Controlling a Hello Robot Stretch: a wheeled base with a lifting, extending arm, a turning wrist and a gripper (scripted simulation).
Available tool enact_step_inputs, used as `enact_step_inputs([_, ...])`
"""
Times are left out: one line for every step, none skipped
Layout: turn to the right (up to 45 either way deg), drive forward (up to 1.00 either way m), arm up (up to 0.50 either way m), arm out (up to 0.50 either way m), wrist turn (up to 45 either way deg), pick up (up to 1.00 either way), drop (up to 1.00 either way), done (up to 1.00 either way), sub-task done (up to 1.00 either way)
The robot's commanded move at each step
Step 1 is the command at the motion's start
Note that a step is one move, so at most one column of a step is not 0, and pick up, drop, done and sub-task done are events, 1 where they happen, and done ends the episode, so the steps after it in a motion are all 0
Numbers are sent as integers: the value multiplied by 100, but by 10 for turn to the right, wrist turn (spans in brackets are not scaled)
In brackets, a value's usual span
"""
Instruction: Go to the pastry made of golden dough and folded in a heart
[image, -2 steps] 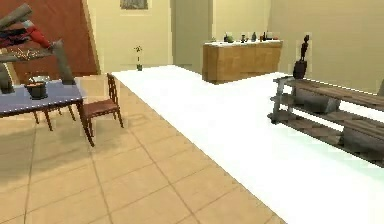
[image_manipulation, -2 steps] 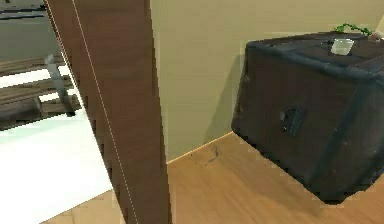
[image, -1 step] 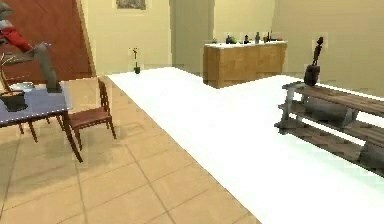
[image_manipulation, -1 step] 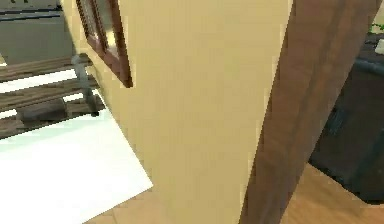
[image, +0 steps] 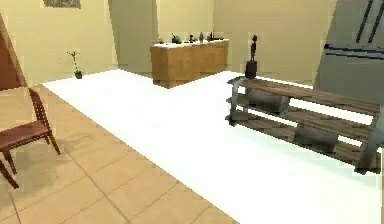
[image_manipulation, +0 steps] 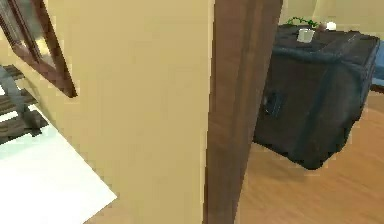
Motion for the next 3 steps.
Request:
enact_step_inputs([0, 100, 0, 0, 0, 0, 0, 0, 0])
enact_step_inputs([0, 100, 0, 0, 0, 0, 0, 0, 0])
enact_step_inputs([0, 100, 0, 0, 0, 0, 0, 0, 0])
